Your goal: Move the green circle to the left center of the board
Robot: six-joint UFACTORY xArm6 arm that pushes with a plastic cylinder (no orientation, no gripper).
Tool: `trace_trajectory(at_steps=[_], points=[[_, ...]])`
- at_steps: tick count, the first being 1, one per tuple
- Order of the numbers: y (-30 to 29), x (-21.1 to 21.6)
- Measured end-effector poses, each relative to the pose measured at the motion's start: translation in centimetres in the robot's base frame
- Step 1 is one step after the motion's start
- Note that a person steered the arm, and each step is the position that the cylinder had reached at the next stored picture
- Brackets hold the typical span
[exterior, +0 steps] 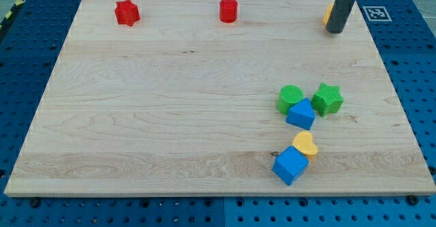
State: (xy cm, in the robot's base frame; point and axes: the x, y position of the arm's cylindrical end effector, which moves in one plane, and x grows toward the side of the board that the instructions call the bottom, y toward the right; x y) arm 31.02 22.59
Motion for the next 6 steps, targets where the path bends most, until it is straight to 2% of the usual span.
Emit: trace_trajectory(at_steps=[4, 6], points=[[1.1, 0.8], [1.1, -0.2]])
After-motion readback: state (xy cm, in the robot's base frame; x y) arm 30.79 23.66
